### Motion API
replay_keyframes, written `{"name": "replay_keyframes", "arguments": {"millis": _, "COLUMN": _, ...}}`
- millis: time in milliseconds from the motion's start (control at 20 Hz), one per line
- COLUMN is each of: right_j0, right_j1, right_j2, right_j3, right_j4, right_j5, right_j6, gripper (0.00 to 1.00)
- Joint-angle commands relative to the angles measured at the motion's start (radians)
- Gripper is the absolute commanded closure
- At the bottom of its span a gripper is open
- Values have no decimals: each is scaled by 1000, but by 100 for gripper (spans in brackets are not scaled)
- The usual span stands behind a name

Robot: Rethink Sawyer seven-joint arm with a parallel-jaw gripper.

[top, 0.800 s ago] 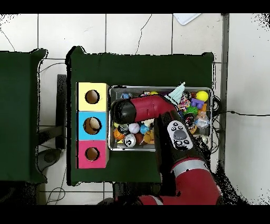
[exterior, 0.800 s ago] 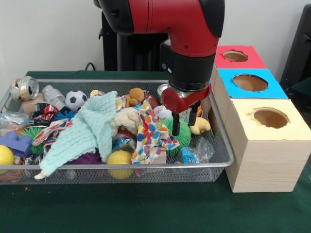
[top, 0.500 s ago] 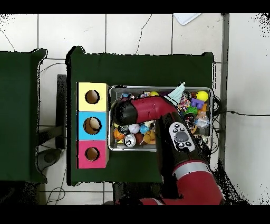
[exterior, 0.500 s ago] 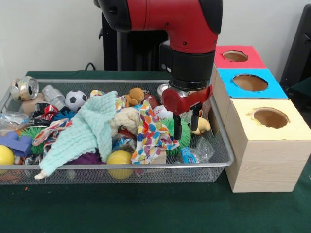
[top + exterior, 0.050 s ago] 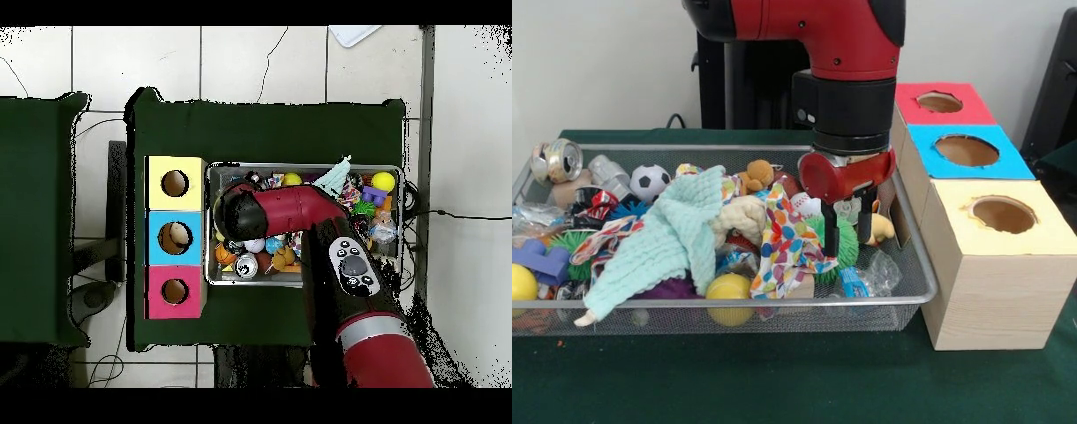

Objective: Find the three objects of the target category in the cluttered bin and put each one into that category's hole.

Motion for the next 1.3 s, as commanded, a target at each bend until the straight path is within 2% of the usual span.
{"name": "replay_keyframes", "arguments": {"millis": 50, "right_j0": -7, "right_j1": 8, "right_j2": 3, "right_j3": 33, "right_j4": 41, "right_j5": 63, "right_j6": 153, "gripper": 0}}
{"name": "replay_keyframes", "arguments": {"millis": 350, "right_j0": 7, "right_j1": 27, "right_j2": -9, "right_j3": 11, "right_j4": 44, "right_j5": 89, "right_j6": 148, "gripper": 0}}
{"name": "replay_keyframes", "arguments": {"millis": 600, "right_j0": 45, "right_j1": 51, "right_j2": -30, "right_j3": -30, "right_j4": 63, "right_j5": 104, "right_j6": 176, "gripper": 0}}
{"name": "replay_keyframes", "arguments": {"millis": 1300, "right_j0": 102, "right_j1": 201, "right_j2": -105, "right_j3": -177, "right_j4": 62, "right_j5": 76, "right_j6": 161, "gripper": 0}}
